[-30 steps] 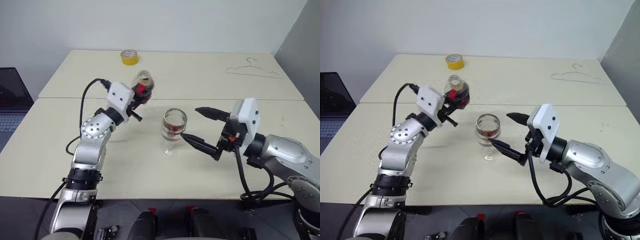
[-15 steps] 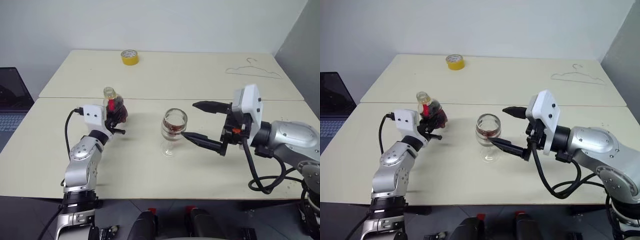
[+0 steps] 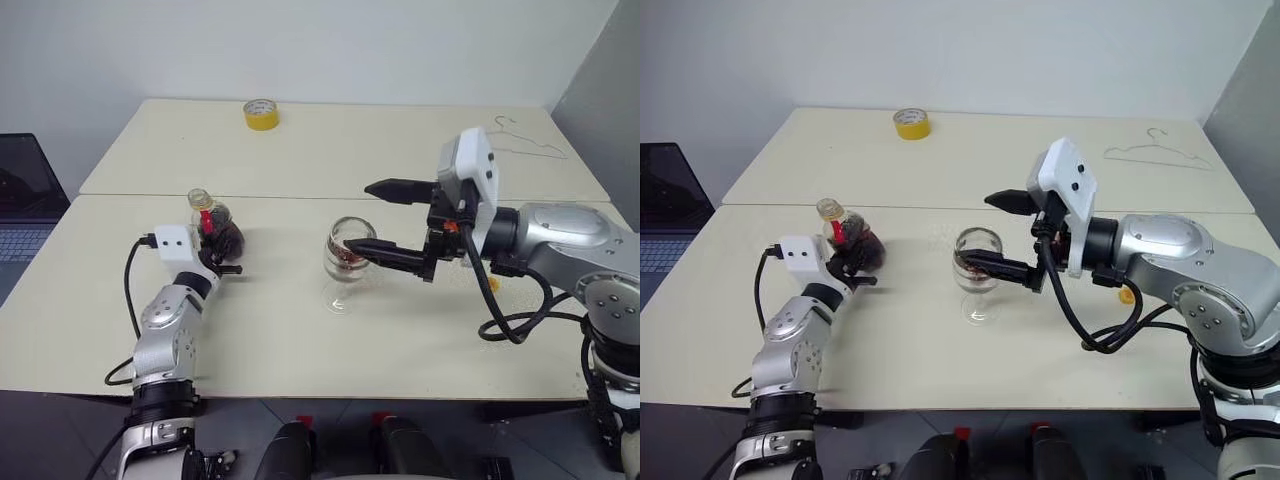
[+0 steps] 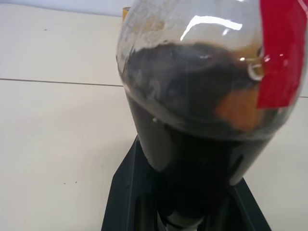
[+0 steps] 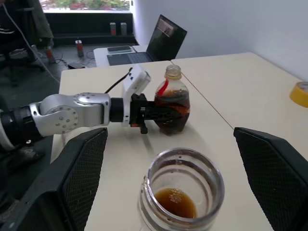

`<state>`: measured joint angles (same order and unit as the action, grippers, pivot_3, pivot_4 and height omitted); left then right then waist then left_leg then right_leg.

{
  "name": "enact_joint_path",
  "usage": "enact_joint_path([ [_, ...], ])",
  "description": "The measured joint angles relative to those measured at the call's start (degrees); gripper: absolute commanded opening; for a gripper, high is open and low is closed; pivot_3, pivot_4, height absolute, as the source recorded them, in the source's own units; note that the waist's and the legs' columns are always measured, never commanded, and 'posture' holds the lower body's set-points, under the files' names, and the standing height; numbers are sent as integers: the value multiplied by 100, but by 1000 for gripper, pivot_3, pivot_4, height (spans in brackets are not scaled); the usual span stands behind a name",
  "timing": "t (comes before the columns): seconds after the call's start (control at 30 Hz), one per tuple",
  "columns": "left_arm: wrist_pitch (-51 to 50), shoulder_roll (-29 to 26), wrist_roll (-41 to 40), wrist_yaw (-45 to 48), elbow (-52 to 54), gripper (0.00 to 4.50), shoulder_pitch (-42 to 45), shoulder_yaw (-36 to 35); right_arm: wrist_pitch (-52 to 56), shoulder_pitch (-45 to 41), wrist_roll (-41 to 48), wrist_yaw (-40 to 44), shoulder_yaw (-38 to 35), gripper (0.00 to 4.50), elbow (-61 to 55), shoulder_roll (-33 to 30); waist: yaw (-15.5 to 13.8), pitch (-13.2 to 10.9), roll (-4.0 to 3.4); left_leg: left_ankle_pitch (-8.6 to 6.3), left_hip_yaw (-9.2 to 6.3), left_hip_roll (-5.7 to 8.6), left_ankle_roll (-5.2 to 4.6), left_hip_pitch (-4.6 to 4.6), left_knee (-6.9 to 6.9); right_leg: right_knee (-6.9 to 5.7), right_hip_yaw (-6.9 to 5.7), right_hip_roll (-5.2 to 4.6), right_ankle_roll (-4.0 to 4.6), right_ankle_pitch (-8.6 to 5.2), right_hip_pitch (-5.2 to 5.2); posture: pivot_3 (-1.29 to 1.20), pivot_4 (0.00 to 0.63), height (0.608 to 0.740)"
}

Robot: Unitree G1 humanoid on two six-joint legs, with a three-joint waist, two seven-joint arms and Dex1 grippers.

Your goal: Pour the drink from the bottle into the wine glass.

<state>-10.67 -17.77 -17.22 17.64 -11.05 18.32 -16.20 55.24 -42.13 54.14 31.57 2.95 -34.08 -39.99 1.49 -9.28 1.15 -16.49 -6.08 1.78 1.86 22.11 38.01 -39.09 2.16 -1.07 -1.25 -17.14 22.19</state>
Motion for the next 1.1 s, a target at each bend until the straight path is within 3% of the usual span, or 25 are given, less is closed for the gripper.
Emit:
enact_joint_path([
  [0.27,0,0,-33,-74,-52,508,37,0,31,-141,-233,208,123,4500,79,-8,-1,1,0,0,-1,0,0,-1,-1,0,0,0,0,0,0,0,150,740],
  [0.67,6,51,-50,-200,-125,4463,57,-4,31,-170,-392,267,186,4500,176,83,-2,1,-1,0,-1,0,0,-1,-2,0,0,0,0,0,1,0,150,740],
  [1.1,97,-36,37,-93,542,4488,-517,13,20,102,-367,193,48,4500,44,167,-4,1,0,0,-2,-1,0,0,-6,4,1,-1,0,0,1,0,150,740],
])
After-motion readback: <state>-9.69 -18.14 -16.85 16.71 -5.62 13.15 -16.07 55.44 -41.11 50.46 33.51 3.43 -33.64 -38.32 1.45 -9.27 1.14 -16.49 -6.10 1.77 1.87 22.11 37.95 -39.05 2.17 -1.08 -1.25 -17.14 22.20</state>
